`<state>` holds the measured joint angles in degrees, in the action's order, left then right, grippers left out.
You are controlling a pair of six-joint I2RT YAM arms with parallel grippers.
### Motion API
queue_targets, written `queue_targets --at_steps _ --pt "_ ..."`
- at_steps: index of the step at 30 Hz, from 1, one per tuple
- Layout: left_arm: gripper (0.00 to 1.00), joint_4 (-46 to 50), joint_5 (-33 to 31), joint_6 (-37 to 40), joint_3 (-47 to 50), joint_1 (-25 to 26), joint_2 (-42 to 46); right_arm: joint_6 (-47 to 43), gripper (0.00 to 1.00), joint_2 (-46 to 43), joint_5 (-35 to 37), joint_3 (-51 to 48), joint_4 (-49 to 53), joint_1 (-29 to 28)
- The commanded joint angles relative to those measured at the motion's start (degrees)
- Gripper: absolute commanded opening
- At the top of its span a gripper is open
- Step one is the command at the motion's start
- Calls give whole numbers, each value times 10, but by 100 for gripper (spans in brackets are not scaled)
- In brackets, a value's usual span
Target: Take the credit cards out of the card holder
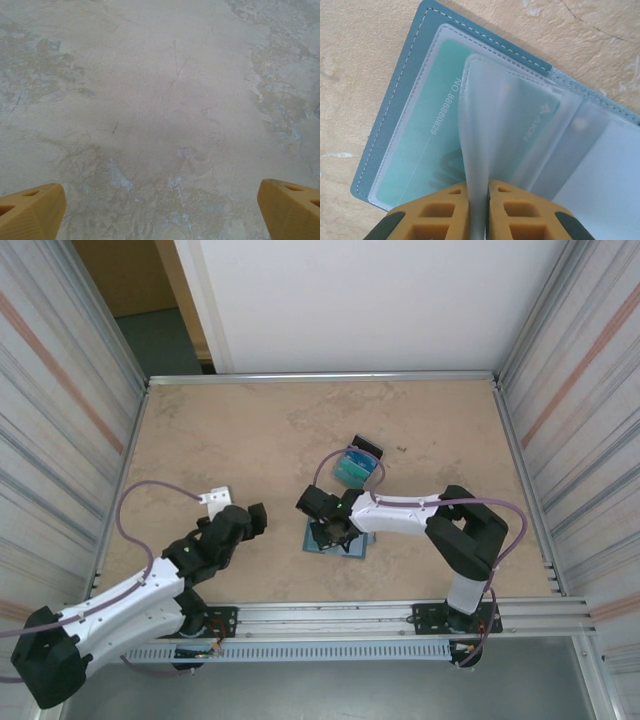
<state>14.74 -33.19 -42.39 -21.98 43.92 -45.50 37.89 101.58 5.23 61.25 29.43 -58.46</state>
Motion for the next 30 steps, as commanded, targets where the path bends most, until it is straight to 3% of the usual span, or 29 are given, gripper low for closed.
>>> queue_targets --at_steps 1,10,30 --pt "99 -10 -1 12 -21 3 -11 -64 13 -28 -12 -14 -16 4" --pt "99 -23 -4 5 -32 7 -41 -146 11 -15 -53 24 -42 -17" --pt "99 -12 -1 24 -41 7 -40 -68 30 -34 26 8 1 18"
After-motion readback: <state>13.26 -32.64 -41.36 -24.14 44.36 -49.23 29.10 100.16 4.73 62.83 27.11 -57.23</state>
